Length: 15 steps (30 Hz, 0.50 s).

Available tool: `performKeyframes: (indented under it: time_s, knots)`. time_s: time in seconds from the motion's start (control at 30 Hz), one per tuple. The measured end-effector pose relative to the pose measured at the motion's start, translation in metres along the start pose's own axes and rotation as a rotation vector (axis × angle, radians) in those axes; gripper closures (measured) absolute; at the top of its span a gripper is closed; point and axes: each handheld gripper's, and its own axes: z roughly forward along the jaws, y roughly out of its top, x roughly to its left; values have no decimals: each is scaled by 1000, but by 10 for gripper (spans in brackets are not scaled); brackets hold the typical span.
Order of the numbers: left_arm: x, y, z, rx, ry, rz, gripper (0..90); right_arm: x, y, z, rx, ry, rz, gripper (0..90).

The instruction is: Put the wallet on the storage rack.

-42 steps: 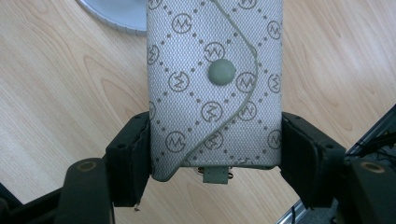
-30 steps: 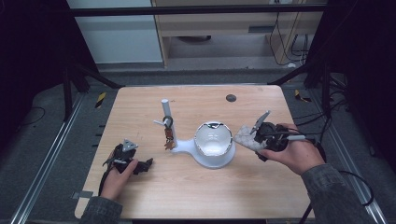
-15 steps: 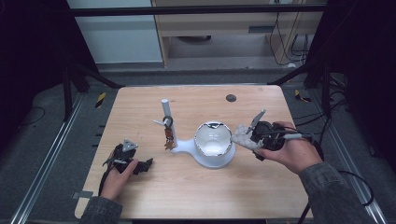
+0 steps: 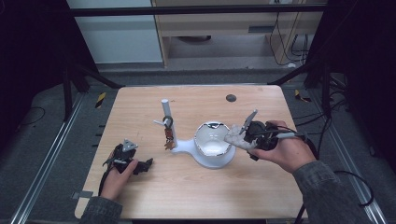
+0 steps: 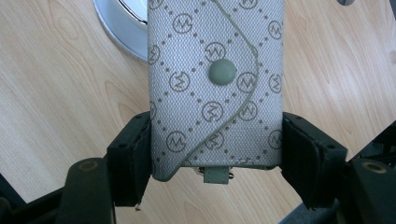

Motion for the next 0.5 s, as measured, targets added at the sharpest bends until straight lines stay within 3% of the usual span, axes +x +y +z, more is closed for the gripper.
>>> performKeyframes:
  time_s: [0.5]
  knots:
    - [0, 0, 0, 0, 0, 0, 0, 9, 17, 1, -1, 7, -34, 314]
